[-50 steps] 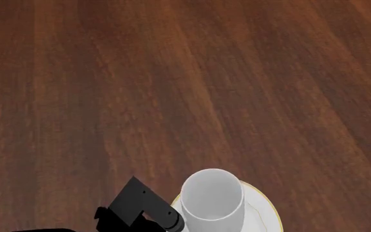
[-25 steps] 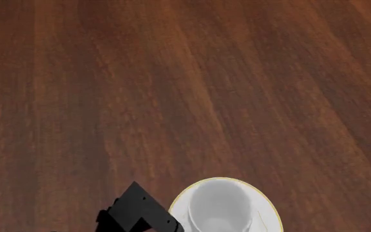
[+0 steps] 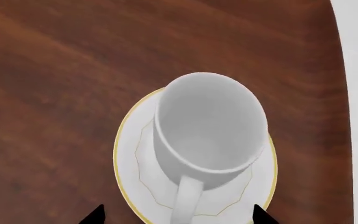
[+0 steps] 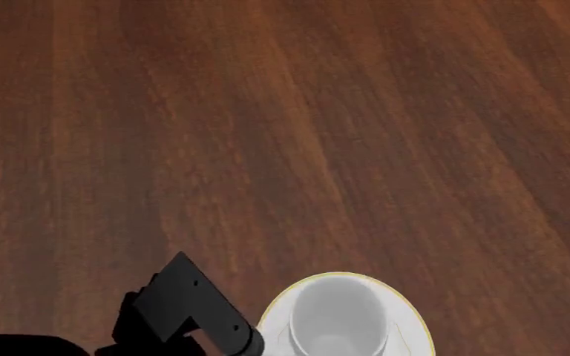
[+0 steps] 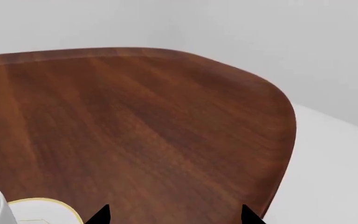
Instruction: Put the white mug on the plate.
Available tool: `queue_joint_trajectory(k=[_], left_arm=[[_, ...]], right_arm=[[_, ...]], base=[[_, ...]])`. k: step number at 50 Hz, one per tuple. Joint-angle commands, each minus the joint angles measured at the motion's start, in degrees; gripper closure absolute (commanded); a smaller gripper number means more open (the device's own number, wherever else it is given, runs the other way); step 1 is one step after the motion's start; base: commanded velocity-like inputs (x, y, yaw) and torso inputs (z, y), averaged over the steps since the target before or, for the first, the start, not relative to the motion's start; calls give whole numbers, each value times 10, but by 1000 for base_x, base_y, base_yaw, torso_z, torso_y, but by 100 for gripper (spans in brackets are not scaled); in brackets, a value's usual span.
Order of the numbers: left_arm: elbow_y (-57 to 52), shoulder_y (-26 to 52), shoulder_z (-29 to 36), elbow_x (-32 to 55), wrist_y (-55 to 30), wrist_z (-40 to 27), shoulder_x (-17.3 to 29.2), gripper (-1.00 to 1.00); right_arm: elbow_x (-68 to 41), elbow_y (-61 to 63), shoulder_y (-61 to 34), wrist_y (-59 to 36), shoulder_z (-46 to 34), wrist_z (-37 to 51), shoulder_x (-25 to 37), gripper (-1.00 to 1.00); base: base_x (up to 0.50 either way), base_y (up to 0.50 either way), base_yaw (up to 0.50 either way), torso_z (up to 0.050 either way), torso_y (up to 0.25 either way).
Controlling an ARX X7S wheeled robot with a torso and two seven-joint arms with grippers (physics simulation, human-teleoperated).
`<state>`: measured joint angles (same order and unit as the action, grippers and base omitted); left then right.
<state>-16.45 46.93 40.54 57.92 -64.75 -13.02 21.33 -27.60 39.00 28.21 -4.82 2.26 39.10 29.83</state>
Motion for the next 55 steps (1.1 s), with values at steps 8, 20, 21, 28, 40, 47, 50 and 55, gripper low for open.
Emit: queue_joint_trajectory(k=[8,20,21,28,40,47,50,55], left_arm=[[-134,92,-122,302,-171,-222,30,-100],[-219,165,-141,565,-108,-424,148,-100],[-223,166,-142,567,-109,-424,152,-100],[-265,122,-191,541,-96,-422,194,-100],[-344,1,-319,468,-67,-366,256,-100],[-389,-102,-444,455,-18,-332,297,-100],[-407,-164,-512,428,-10,-304,302,-100],[-426,-299,-654,358,-10,-232,278,-100]], right_arm=[[3,18,3,-4,2,6,5,-100],[1,14,-13,-14,-7,5,8,-100],[2,14,-13,-14,-7,5,8,-100],[3,12,-6,-7,-4,4,7,-100],[4,11,-1,-1,-4,2,7,-100],[4,13,2,-1,-1,3,8,-100],[4,14,5,1,1,4,8,-100],[5,15,10,3,2,4,9,-100]], base=[[0,0,0,0,0],[0,0,0,0,0],[0,0,0,0,0],[0,0,0,0,0],[0,0,0,0,0],[0,0,0,0,0],[0,0,0,0,0],[0,0,0,0,0]])
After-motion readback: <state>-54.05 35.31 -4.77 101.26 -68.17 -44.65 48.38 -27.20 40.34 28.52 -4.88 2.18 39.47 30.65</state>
